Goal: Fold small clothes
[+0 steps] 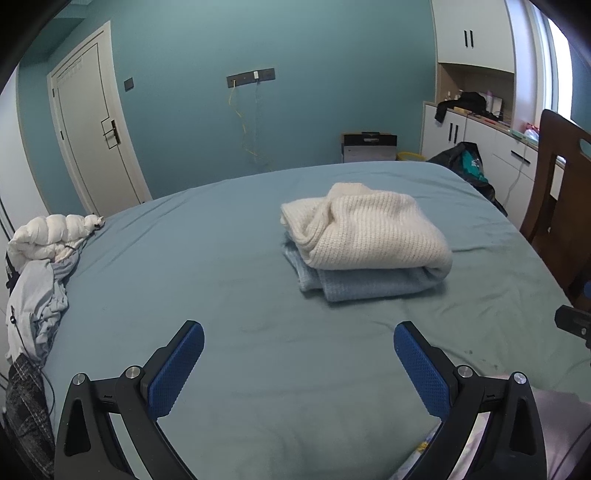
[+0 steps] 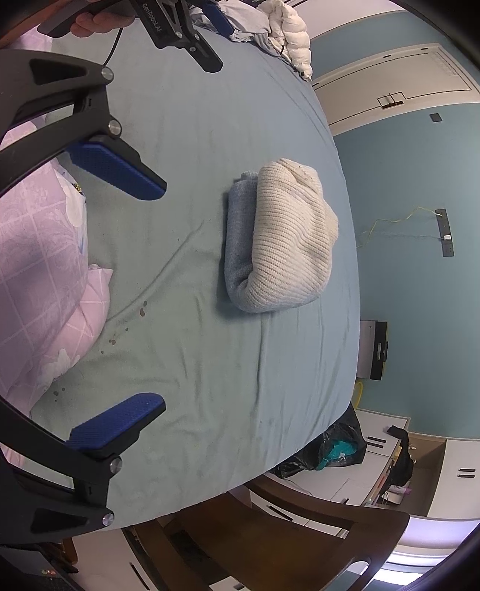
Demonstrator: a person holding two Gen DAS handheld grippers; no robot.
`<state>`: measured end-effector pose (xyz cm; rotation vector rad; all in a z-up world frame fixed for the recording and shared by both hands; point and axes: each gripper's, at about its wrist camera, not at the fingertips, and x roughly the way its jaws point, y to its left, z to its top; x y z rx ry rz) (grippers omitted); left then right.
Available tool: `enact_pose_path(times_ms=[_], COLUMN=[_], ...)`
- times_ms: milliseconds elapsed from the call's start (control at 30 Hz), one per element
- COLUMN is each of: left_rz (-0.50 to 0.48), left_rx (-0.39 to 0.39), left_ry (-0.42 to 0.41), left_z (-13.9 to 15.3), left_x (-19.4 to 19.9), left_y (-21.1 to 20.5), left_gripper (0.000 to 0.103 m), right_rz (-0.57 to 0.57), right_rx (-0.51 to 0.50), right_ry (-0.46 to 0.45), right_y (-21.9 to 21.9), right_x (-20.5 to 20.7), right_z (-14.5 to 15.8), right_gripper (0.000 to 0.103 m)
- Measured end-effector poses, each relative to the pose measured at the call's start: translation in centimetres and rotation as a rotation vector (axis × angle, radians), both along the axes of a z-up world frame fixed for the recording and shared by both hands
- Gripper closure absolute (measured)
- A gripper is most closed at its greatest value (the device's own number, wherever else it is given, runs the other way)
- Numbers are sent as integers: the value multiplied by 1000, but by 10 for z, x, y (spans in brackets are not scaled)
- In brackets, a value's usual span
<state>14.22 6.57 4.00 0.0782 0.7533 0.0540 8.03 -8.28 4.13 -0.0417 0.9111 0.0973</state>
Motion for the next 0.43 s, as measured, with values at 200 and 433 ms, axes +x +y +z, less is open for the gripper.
enact_pose_path(times_ms=[200,433], left_rz=[-6,-13], left_rx=[-20,-34], left_ry=[9,-4], left_z=[-1,-2], left_x=[1,0], left_y=[2,3], left_gripper=[0,0], right_rz=[1,6], right_rx=[5,-5], right_ry=[3,5], right_y=[-1,1], right_x=[-1,-1], right_z=[-1,-4], right_gripper=[1,1])
